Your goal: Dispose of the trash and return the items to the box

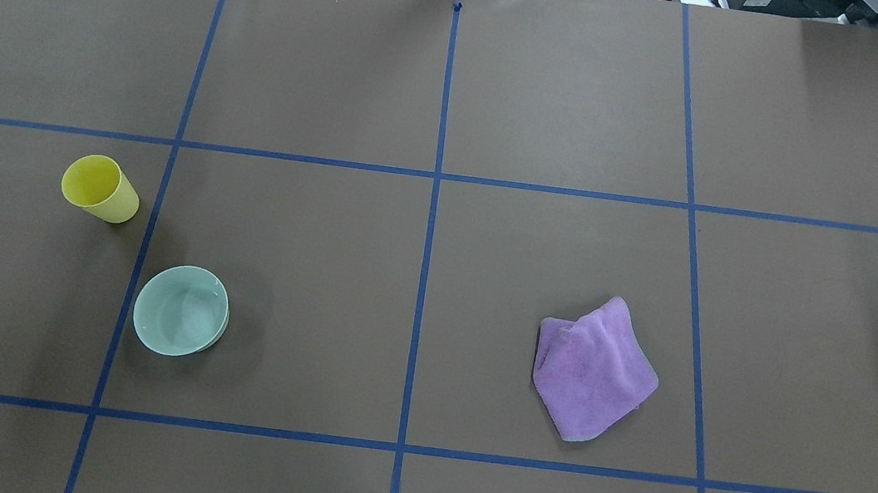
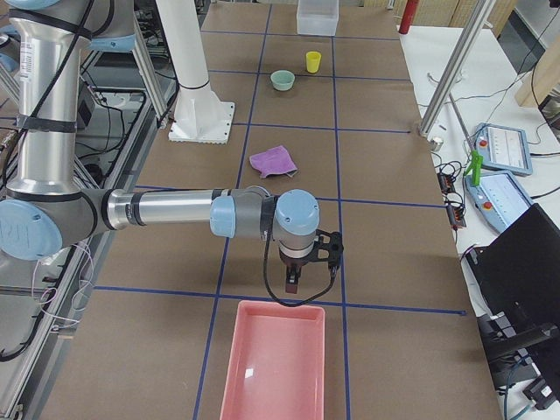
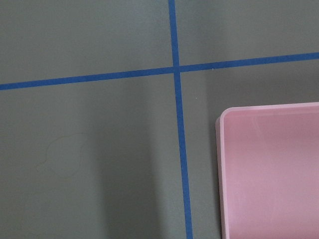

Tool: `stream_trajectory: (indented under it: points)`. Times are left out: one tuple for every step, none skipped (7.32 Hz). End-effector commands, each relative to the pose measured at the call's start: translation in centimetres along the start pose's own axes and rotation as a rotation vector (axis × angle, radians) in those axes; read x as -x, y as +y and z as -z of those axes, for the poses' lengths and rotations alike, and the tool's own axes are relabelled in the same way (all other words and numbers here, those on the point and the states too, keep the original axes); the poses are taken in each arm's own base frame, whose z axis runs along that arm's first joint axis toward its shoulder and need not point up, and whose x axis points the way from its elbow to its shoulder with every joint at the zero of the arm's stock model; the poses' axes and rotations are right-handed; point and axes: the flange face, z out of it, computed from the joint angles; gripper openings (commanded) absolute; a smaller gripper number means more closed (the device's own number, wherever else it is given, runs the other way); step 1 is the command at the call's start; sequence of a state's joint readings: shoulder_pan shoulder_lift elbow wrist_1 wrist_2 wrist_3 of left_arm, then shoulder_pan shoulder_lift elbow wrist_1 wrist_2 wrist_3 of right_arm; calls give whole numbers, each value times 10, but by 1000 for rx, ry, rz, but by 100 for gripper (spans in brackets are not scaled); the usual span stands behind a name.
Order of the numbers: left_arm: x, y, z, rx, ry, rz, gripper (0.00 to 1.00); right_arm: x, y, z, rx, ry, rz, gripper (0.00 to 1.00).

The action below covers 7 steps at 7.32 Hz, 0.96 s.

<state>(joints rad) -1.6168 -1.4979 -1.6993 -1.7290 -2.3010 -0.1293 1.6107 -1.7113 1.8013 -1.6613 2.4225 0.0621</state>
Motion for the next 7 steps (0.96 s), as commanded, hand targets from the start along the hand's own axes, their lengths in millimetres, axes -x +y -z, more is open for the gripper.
stream_trajectory:
  points:
    - [-10, -11, 6, -12, -2, -16, 98, -1, 3, 0, 0, -3, -3, 100]
    - [-15, -17, 8, -17, 0, -26, 98, 0, 4, 3, -7, -3, -2, 100]
    - [-28, -19, 21, -41, 5, -45, 98, 2, 4, 5, -11, 0, 2, 100]
    - [-54, -21, 32, -43, 20, -40, 98, 1, 4, 5, -10, 1, 1, 100]
    - [-111, -27, 40, -8, 36, 33, 98, 1, 4, 6, -11, -3, 0, 100]
    - [-173, -23, 40, 14, 65, 39, 98, 2, 4, 5, -10, -3, 1, 100]
    - [-209, -17, 30, 38, 93, 56, 98, 2, 4, 5, -10, -5, 1, 100]
